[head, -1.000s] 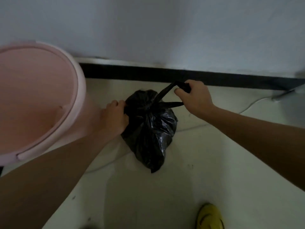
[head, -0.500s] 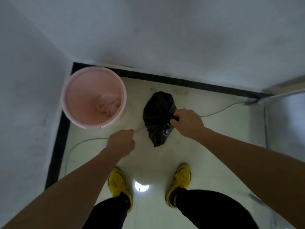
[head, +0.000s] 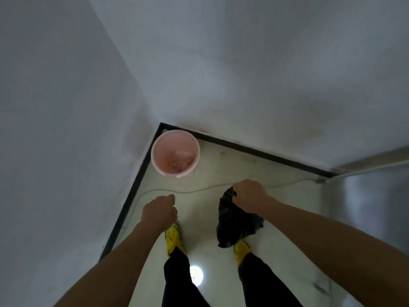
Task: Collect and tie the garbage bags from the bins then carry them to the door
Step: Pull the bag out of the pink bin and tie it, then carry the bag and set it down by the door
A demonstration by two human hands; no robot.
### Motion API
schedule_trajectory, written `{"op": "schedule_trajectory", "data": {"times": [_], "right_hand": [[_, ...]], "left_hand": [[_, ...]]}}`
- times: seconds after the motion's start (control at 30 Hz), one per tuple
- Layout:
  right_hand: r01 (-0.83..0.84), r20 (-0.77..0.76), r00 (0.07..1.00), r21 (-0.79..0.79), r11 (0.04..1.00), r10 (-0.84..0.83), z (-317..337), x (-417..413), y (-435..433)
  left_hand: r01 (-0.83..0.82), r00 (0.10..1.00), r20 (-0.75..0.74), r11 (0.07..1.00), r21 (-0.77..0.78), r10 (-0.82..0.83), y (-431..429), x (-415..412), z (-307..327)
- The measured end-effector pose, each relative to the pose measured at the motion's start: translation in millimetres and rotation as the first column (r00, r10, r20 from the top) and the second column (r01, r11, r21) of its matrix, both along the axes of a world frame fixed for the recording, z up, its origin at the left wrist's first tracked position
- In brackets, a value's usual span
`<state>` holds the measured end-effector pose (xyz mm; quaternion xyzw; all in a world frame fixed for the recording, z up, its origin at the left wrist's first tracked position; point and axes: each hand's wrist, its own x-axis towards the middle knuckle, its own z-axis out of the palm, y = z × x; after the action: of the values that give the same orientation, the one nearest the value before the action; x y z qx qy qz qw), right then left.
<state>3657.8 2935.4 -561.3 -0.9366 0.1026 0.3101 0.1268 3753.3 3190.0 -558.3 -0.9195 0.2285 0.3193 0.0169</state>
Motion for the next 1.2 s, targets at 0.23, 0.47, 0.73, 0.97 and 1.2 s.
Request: {"op": "schedule_trajectory", "data": {"times": [0.23, 0.47, 0.73, 0.97, 1.2], "right_hand": [[-0.333, -0.008, 0.942, 0.108, 0.937, 0.336, 56, -34, 57], [-0.689, 0.048, 0.724, 0.085, 0.720, 0.688, 108, -63, 188], [-0.932, 0.066, 0.351, -0.069, 0.355, 0.934, 148, -155, 386], [-0.987, 0.086, 0.006, -0.160, 0.019, 0.996, 188, -285, 580], [-0.928, 0.152, -0.357, -0.166, -0.333, 0.921, 210, -442, 766]], "left_hand": [[-0.321, 0.944, 0.072, 0.946, -0.038, 0.323, 59, -109, 84], [-0.649, 0.750, 0.176, 0.760, 0.011, 0.638, 177, -252, 145], [-0.895, 0.431, 0.259, 0.446, -0.001, 0.864, 331, -463, 179], [-0.993, 0.119, 0.270, 0.109, 0.049, 0.955, 448, -668, 200], [-0.979, -0.177, 0.270, -0.197, 0.046, 0.946, 528, -826, 214]]}}
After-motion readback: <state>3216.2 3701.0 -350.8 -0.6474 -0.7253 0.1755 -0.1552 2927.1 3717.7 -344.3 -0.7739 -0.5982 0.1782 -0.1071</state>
